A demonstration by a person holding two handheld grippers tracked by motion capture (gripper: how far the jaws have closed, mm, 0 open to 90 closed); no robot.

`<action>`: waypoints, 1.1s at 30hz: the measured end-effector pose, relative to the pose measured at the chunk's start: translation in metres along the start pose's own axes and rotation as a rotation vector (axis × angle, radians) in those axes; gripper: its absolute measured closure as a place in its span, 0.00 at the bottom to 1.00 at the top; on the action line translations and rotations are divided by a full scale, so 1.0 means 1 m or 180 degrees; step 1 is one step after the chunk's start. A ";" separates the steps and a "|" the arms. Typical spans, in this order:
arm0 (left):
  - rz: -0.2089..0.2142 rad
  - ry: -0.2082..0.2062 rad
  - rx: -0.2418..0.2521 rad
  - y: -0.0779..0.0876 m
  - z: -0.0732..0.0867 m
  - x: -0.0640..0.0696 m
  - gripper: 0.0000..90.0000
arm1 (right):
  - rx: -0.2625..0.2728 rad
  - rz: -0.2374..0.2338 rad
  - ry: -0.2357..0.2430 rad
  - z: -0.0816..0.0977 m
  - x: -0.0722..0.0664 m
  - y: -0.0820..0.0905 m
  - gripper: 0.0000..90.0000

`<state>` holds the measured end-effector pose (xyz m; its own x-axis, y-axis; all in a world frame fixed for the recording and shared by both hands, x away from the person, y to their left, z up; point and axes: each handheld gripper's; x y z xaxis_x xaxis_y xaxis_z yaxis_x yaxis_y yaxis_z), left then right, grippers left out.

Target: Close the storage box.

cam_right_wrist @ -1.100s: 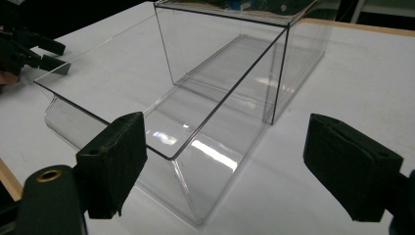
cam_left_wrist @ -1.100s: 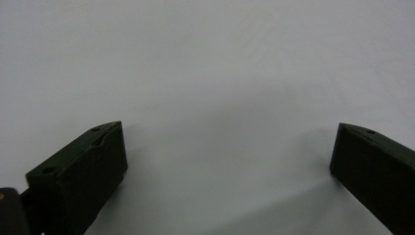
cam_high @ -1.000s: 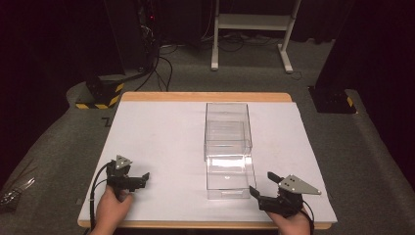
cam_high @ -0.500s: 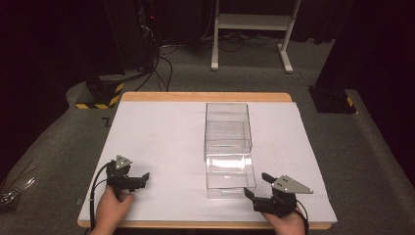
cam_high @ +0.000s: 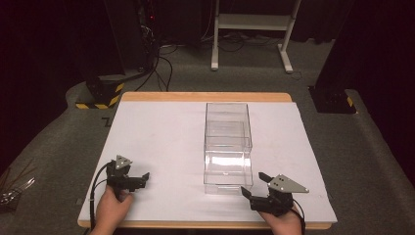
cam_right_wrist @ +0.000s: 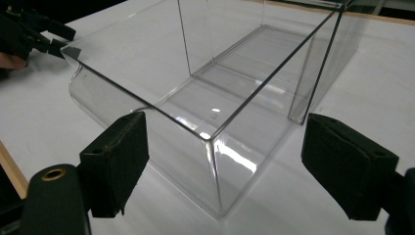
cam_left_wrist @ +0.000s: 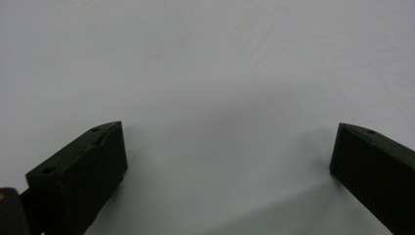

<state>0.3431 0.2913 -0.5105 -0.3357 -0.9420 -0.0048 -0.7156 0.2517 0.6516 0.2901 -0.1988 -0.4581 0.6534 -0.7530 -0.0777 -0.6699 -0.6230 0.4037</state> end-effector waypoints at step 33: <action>0.0000 0.0005 -0.0001 0.000 0.000 0.000 0.01 | -0.0066 0.0219 -0.0034 -0.012 0.007 -0.033 0.15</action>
<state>0.3430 0.2912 -0.5105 -0.3348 -0.9423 -0.0035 -0.7153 0.2517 0.6520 0.3205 -0.1809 -0.4612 0.6022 -0.7962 -0.0589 -0.7056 -0.5653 0.4273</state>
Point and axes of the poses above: each handheld gripper's, and its own axes: y roughly backward along the jaws, z roughly out of its underside, x roughly to its right, and after that the axes turned 4 degrees about x, right-handed
